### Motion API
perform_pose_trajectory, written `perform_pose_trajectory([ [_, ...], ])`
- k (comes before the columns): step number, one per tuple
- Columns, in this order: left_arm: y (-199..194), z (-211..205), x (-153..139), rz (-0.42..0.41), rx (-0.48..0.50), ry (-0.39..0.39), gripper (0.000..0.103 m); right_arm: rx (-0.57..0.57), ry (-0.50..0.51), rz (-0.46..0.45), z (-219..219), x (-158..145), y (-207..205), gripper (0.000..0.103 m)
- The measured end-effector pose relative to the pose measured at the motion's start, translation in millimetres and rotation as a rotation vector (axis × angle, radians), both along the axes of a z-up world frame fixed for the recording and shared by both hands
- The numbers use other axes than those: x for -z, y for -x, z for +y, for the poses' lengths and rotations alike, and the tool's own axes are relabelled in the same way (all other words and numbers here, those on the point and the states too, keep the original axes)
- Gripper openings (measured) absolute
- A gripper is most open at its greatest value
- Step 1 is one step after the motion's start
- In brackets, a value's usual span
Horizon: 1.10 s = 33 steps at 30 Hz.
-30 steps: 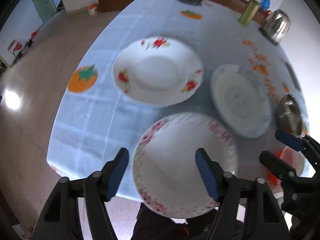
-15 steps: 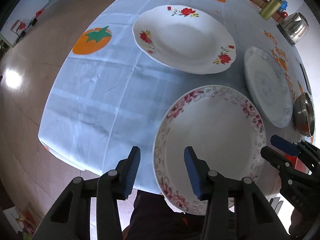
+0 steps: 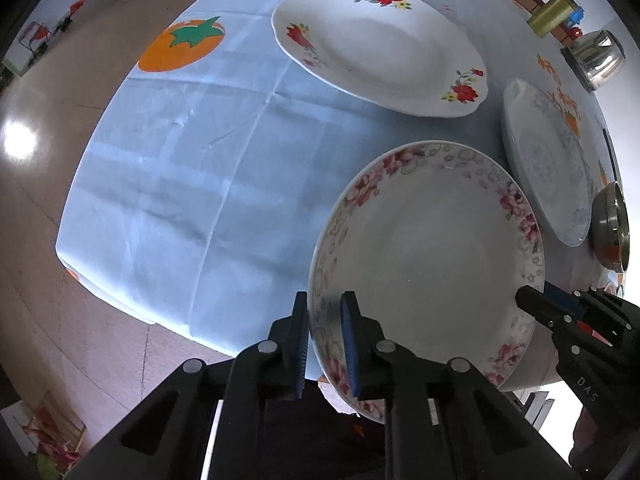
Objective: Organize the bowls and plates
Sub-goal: 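Close the left gripper on the pink-floral plate rim while the right gripper grips its opposite rim, then lift the pink-floral plate with both grippers and carry it over the blue-patterned plate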
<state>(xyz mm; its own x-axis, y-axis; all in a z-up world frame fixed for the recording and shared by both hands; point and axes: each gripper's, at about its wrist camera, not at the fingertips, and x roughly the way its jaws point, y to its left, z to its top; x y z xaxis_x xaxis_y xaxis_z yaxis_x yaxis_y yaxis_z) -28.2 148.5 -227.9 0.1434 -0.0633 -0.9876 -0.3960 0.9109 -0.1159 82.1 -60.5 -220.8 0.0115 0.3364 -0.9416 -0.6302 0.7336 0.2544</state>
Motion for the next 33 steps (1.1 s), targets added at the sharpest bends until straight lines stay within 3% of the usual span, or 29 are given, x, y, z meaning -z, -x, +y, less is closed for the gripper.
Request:
perform_pose_trajectory([
  [11, -11, -20, -21, -0.024, 0.023, -0.06, 0.014, -0.008, 0.004, -0.01, 9, -4, 1, 0.011],
  [33, -45, -44, -62, -0.159, 0.108, -0.132, 0.013, 0.055, -0.042, -0.124, -19, -53, -8, 0.012],
])
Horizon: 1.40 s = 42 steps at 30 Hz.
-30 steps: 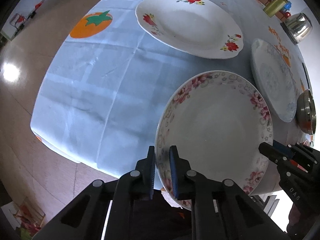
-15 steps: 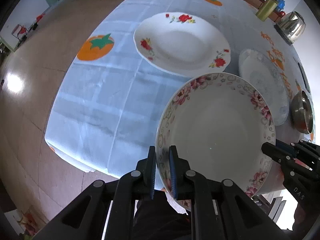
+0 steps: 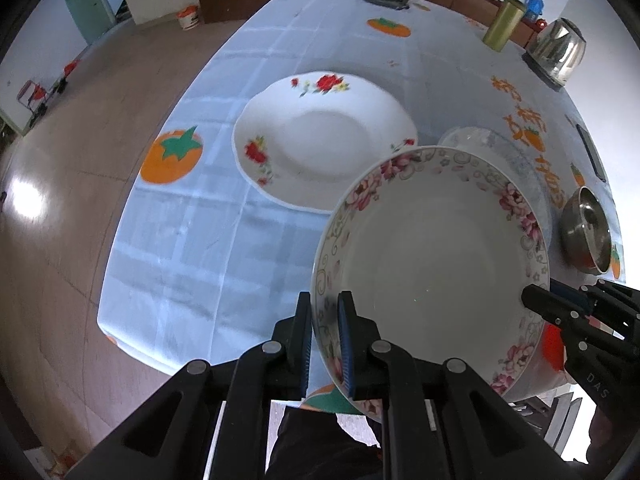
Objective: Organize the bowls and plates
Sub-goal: 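Lift the pink-floral plate with both grippers and carry it over the blue-patterned plate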
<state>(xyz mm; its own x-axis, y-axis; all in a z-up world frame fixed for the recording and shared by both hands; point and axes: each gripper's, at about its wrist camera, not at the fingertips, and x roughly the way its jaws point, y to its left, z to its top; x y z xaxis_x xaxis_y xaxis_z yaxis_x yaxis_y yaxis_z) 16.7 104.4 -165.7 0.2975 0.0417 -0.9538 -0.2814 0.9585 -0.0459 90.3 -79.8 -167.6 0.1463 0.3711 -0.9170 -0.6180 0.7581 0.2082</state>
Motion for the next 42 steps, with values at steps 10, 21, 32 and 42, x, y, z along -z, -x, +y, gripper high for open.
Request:
perform_pose_trajectory([
  [10, -20, -17, -12, -0.039, 0.049, -0.009, 0.013, 0.056, -0.011, -0.043, -18, -16, -12, 0.012],
  [21, -37, -36, -18, -0.058, 0.096, -0.017, 0.013, 0.107, -0.01, -0.069, -37, -23, -22, 0.012],
  [32, -52, -48, -19, -0.071, 0.121, -0.02, 0.013, 0.137, -0.008, -0.081, -50, -26, -32, 0.012],
  [42, -65, -55, -19, -0.07, 0.136, -0.023, 0.013, 0.16, -0.004, -0.078, -57, -24, -43, 0.012],
])
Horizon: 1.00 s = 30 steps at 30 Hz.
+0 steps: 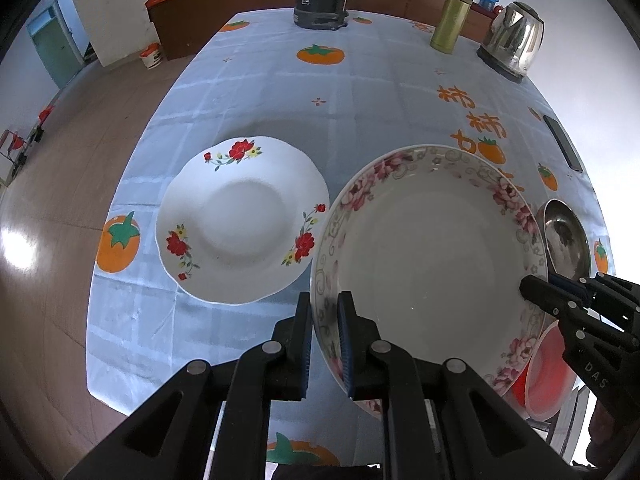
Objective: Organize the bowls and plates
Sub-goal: 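Lift the pink-floral plate with both grippers and carry it over the blue-patterned plate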
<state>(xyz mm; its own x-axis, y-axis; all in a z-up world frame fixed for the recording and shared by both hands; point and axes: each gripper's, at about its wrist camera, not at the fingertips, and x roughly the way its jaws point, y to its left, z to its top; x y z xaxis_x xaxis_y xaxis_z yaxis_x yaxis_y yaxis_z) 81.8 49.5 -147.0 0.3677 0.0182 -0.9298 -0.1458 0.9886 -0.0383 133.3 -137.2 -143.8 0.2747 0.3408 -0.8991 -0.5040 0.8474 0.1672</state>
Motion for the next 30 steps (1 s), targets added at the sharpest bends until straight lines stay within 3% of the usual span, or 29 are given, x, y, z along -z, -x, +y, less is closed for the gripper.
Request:
perform_pose_trajectory([
  [30, -28, -20, 22, 0.013, 0.051, 0.011, 0.013, 0.061, 0.034, 0.036, -18, 24, -28, 0.012],
])
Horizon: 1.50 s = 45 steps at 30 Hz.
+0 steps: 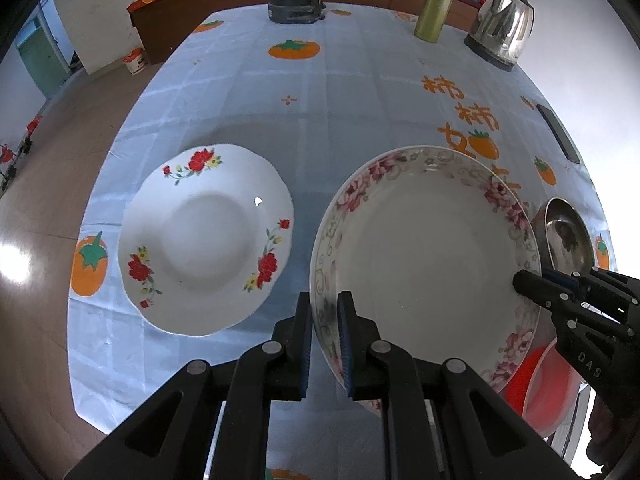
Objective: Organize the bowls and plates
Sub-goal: 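Lift the pink-floral plate with both grippers and carry it over the blue-patterned plate, then lower the pink-floral plate with both grippers onto the blue-patterned plate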
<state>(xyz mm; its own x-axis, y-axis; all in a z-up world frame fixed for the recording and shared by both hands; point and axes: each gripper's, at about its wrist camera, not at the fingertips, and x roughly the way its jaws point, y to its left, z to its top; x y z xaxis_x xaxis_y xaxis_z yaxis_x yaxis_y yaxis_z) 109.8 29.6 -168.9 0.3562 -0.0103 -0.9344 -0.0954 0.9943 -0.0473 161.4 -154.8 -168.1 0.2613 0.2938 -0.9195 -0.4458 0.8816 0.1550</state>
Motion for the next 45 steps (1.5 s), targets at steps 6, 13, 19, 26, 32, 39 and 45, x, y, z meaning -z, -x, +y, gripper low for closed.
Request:
perform_pose_trajectory([
  [6, -6, -4, 8, 0.012, -0.002, -0.003, 0.013, 0.007, 0.012, 0.009, -3, 7, -8, 0.013],
  [13, -9, -3, 9, 0.014, -0.014, -0.007, 0.013, 0.006, 0.021, 0.0, 0, 9, -16, 0.013],
  [19, -11, -3, 11, 0.014, -0.015, -0.009, 0.013, 0.004, 0.029, -0.005, 1, 11, -20, 0.013],
  [26, -13, -4, 12, 0.012, -0.013, -0.011, 0.013, 0.012, 0.037, -0.012, 3, 12, -24, 0.013],
  [32, -18, -4, 12, 0.007, -0.011, -0.015, 0.013, 0.018, 0.044, -0.016, 3, 13, -27, 0.013],
  [39, -20, -5, 16, 0.013, -0.009, -0.016, 0.013, 0.02, 0.052, -0.01, 4, 16, -28, 0.013],
  [45, -20, -5, 18, 0.014, -0.008, -0.018, 0.013, 0.02, 0.056, -0.004, 4, 20, -29, 0.013],
])
